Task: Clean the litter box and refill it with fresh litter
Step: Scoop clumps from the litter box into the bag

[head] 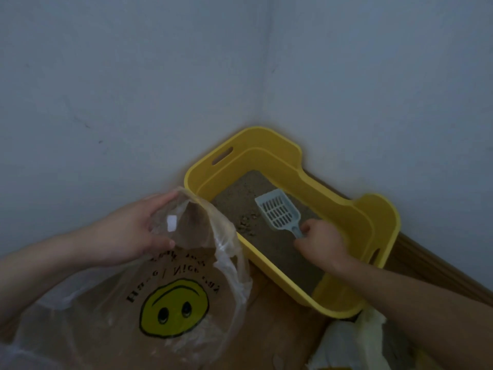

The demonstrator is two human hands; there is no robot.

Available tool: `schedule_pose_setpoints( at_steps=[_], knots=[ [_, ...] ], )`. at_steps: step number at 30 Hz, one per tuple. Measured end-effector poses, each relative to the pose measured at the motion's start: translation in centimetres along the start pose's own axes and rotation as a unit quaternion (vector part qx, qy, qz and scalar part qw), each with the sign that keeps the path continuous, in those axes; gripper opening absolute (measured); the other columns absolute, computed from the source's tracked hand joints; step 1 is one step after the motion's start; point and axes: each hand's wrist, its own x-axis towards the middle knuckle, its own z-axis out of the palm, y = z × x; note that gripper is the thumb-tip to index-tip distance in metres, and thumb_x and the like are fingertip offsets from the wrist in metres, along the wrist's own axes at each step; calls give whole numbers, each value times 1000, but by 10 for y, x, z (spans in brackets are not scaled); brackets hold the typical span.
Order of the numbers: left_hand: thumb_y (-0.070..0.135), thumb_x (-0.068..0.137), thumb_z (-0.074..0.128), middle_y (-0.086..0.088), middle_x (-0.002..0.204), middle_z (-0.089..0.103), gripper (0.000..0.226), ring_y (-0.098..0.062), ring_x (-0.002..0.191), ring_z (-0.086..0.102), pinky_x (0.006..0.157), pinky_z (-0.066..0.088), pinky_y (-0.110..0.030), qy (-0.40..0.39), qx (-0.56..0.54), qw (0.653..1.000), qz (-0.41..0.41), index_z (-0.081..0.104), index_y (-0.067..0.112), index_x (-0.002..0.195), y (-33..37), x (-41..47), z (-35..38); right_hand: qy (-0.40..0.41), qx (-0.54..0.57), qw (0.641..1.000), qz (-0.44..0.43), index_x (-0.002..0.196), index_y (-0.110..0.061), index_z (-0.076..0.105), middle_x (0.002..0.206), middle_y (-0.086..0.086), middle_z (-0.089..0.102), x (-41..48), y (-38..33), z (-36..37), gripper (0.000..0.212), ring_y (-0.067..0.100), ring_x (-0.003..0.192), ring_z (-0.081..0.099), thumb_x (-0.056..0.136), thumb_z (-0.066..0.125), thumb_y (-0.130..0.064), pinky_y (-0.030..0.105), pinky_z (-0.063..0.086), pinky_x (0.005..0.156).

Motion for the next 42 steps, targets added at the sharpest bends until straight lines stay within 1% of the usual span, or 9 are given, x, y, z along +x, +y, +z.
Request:
schedule_pose_setpoints(
  at_steps=[2, 6, 10, 15, 20, 28, 33, 38, 42],
  knots=[
    [10, 79, 79, -24, 127, 58, 90, -18, 110, 59, 93, 47, -41, -9, 0, 1000, -27, 29, 32, 152, -3, -2, -6, -20, -16, 999, -23, 96, -25, 66, 88, -8, 66, -2, 0, -5, 11, 4, 73, 63, 87, 70, -20, 22, 55, 60],
    [11, 76, 81, -5, 62, 62, 91, -13, 59, 67, 60, 52, -27, -22, -51, 996, -64, 34, 44, 147, -14, -7, -11, -38, -38, 998, -30, 94, -24, 69, 82, -6, 67, -4, -2, -15, 7, 8, 67, 67, 87, 69, -21, 28, 61, 59],
    [13, 59, 77, -20, 63, 63, 100, -21, 56, 60, 60, 46, -31, -22, -64, 994, -81, 37, 42, 146, -20, -13, -15, -71, -125, 989, -37, 88, -17, 74, 72, -5, 68, -5, -5, -37, 6, 6, 60, 64, 85, 70, -20, 18, 48, 45],
    [-7, 58, 73, 11, 47, 61, 99, -6, 41, 49, 41, 37, -15, -29, -99, 992, -67, 44, 32, 144, -16, -13, -15, -103, -220, 969, -37, 60, -16, 55, 55, -5, 50, -12, -6, -53, 32, 7, 45, 46, 87, 71, -25, 15, 33, 37],
    [3, 43, 62, 11, 48, 62, 104, -11, 43, 54, 44, 48, -23, -43, -156, 985, -67, 44, 26, 143, -21, -7, -25, -111, -216, 969, -41, 65, -17, 54, 61, -4, 55, -15, -6, -32, 29, 6, 51, 53, 90, 68, -25, 17, 42, 41],
    [6, 30, 68, 13, 56, 66, 108, -12, 36, 50, 36, 44, -22, -31, -200, 977, -69, 51, 29, 134, -46, 5, -26, -83, -160, 983, -35, 78, -17, 63, 72, -3, 62, 4, -25, 8, 12, 8, 64, 62, 89, 66, -16, 18, 49, 48],
    [21, 25, 71, -21, 90, 71, 107, -18, 42, 53, 40, 44, -20, -18, -218, 973, -70, 53, 38, 129, -55, 11, -21, -74, -117, 989, -43, 85, -16, 70, 81, 1, 69, 17, -39, 36, 7, 11, 71, 67, 89, 65, -15, 25, 59, 59],
    [16, 32, 70, -18, 59, 62, 102, -21, 45, 51, 42, 37, -17, -25, -229, 971, -70, 54, 39, 129, -56, 13, -20, -78, -58, 994, -53, 75, -21, 66, 74, -3, 65, 36, -56, 56, 16, 8, 68, 63, 89, 64, -14, 23, 50, 56],
    [20, 30, 73, -38, 118, 58, 95, -26, 51, 52, 52, 38, -32, 2, -256, 964, -76, 59, 57, 116, -55, 14, -19, -74, -7, 996, -56, 87, -18, 72, 84, -1, 69, 54, -72, 65, 7, 11, 73, 66, 88, 66, -14, 34, 61, 70]
  ],
)
